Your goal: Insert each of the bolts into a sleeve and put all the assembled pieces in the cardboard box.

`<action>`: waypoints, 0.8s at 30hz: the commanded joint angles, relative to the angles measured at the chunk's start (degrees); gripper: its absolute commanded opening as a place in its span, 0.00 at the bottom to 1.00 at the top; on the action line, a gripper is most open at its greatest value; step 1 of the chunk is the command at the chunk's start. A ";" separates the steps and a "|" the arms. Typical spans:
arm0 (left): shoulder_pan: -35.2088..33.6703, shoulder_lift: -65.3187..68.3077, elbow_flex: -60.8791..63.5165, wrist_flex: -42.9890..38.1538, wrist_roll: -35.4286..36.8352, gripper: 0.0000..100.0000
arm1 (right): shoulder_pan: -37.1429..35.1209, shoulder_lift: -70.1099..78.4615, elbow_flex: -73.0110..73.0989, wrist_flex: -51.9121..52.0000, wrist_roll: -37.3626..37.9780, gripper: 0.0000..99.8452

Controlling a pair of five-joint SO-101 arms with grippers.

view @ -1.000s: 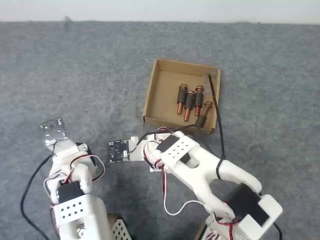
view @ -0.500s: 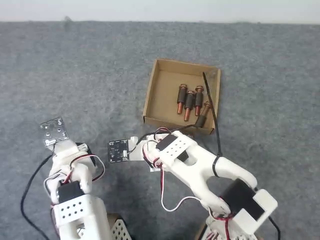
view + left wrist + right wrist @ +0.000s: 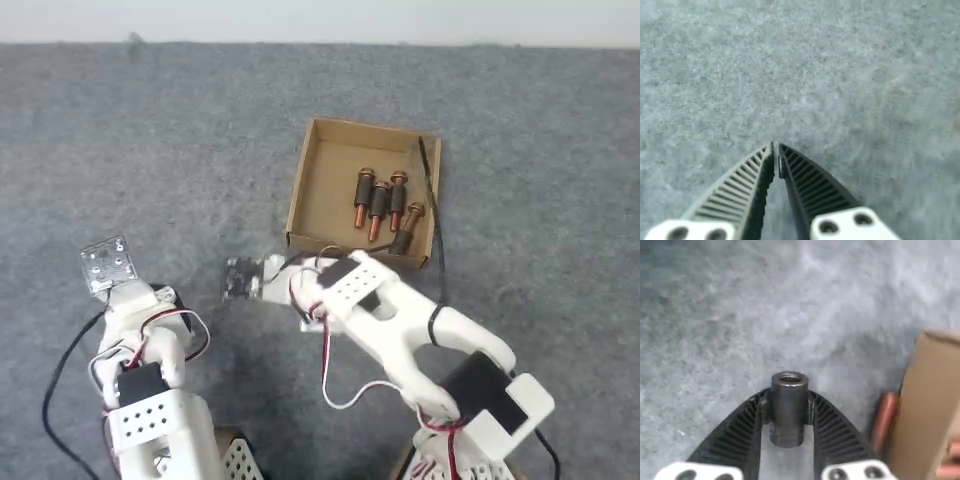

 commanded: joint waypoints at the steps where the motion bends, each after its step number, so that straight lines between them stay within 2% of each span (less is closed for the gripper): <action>1: 0.35 -0.88 -0.57 -1.93 -0.35 0.01 | 4.79 -6.20 -4.22 4.09 -7.74 0.01; 6: 0.35 -0.88 -0.57 -1.93 -0.35 0.01 | 10.59 -14.64 -4.13 8.84 -19.43 0.01; 11: 1.05 -0.88 -0.57 -2.02 -0.35 0.01 | 16.92 -22.46 -2.99 14.90 -25.14 0.01; 17: 1.76 -0.88 -0.48 -2.02 -0.44 0.01 | 25.19 -31.69 6.59 10.77 -31.91 0.01; 24: 4.57 -0.88 -0.66 -1.93 -0.35 0.01 | 36.70 -41.19 17.93 7.25 -35.43 0.01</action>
